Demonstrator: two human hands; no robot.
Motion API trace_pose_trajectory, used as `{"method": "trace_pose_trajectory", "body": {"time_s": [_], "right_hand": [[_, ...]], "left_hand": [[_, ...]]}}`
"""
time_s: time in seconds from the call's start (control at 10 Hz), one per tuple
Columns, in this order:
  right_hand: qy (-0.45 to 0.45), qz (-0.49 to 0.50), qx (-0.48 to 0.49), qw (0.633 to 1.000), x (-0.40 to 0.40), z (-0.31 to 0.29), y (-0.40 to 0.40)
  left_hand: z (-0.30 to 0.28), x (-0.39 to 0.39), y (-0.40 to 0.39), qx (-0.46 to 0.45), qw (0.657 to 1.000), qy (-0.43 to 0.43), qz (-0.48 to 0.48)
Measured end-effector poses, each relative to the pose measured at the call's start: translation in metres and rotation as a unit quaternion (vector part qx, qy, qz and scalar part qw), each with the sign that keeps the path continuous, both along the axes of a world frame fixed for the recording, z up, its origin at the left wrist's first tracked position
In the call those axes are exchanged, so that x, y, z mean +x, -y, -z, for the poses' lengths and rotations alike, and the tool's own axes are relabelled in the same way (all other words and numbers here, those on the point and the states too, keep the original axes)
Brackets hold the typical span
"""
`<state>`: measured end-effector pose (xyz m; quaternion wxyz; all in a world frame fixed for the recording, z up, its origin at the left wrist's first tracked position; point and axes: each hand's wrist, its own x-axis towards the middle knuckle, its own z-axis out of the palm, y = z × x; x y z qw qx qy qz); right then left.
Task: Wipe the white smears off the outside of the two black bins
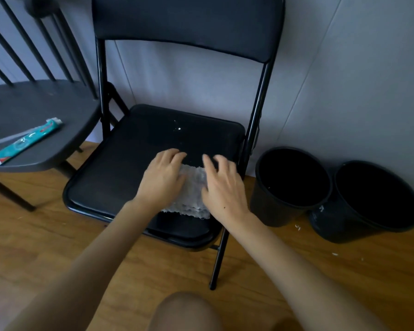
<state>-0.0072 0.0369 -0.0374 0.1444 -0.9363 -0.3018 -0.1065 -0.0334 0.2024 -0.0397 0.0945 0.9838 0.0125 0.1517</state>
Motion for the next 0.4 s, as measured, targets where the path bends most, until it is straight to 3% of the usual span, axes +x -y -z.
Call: {"method": "trace_pose_trajectory", "body": {"time_s": [0.1,0.2,0.4], "right_hand": [[-0.048,-0.100,-0.052,0.992,0.000,0.015,0.004],[-0.160,-0.111,-0.079,0.978,-0.001,0.017,0.011],[-0.209,-0.101,-0.064,0.971,-0.014,-0.007,0.051]], "left_hand": [[0.024,-0.010,0.010,0.064,0.987,-0.135,0.057],[0.034,-0.016,0.010,0.089,0.970,-0.219,0.064],[0.008,-0.016,0.023,0.113,0.962,-0.249,0.008]]}}
